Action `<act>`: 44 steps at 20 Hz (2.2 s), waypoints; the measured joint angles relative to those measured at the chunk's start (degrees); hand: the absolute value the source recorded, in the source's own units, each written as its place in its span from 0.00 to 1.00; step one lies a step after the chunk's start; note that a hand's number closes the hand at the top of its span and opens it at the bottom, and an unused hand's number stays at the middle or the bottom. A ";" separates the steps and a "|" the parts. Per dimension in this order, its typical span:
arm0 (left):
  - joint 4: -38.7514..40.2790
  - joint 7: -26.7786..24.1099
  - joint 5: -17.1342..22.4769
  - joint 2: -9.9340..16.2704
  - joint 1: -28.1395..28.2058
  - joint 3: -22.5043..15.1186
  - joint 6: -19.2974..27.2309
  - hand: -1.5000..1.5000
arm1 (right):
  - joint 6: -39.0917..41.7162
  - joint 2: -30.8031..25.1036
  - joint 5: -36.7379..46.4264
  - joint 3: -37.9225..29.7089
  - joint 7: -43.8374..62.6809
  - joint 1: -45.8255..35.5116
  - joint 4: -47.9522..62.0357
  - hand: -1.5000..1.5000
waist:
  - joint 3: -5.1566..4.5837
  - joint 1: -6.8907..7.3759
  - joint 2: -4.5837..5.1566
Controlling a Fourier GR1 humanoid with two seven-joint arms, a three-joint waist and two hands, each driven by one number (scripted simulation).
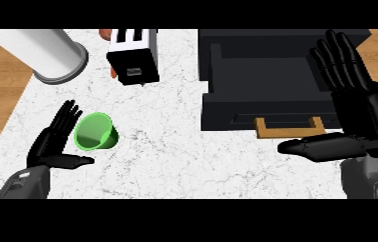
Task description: Pick up the cup, place it into the drawer and close the drawer
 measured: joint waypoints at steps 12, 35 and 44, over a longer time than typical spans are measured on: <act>11.35 -9.11 -2.87 -1.59 -3.75 -0.02 4.57 0.00 | 0.40 -0.32 -1.05 -0.16 2.26 -1.18 -1.02 0.00 | -0.17 -0.84 0.36; 10.91 -13.71 -3.93 -5.69 -6.83 -0.99 4.08 1.00 | 1.71 -2.24 -2.36 -2.25 2.95 -2.53 0.35 0.00 | -0.21 -1.05 0.49; 7.60 -18.25 -1.43 -7.61 -7.78 2.36 10.81 1.00 | 1.52 -1.71 -1.79 -2.25 1.57 -1.68 0.80 0.00 | -0.15 -0.75 0.39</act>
